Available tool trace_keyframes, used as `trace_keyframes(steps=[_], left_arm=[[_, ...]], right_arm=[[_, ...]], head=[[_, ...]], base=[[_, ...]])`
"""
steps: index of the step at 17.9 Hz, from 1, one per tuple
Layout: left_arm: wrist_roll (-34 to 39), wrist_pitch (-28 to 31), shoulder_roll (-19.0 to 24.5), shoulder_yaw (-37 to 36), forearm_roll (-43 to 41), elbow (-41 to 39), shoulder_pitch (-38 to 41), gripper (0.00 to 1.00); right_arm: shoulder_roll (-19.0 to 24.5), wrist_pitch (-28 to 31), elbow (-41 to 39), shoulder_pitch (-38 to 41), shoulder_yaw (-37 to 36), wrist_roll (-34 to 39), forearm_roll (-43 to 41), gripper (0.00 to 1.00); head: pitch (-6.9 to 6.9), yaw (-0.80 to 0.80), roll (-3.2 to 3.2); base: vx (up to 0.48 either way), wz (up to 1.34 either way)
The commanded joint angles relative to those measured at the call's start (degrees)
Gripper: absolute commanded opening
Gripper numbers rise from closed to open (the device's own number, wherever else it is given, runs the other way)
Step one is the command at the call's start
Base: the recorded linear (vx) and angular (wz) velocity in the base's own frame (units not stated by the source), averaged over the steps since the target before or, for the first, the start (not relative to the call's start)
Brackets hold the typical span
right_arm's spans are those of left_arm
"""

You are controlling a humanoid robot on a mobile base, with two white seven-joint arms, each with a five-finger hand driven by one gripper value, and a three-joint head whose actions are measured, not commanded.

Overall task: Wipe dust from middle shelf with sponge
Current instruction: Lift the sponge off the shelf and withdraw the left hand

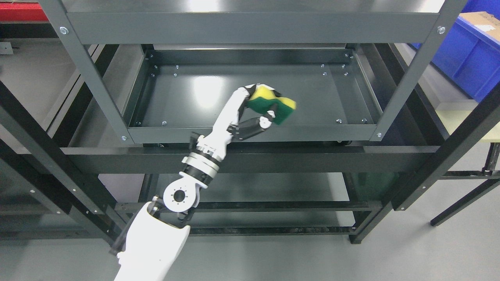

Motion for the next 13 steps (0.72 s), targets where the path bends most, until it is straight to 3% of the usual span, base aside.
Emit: trace_keyframes(steps=[1, 6, 13], left_arm=[[-0.19, 1.39, 0.85, 18.22, 7.60, -12.77, 10.98, 0.09], [-0.80, -6.61, 0.85, 22.95, 10.68, -12.68, 17.06, 0.09], [-0.80, -7.06, 0.85, 27.54, 10.95, -12.51, 19.53, 0.09]], right_arm=[[-1.00, 0.04, -1.00, 0.00, -0.02, -0.04, 0.00, 1.00], [-1.00, 0.04, -1.00, 0.00, 0.07, -0.04, 0.00, 1.00], [-1.00, 0.04, -1.00, 0.00, 0.07, -0.04, 0.00, 1.00]], head=[[0.00, 0.00, 0.00], [0.00, 0.00, 0.00], [0.00, 0.00, 0.00]], base=[[0.000, 0.00], [0.000, 0.00], [0.000, 0.00]])
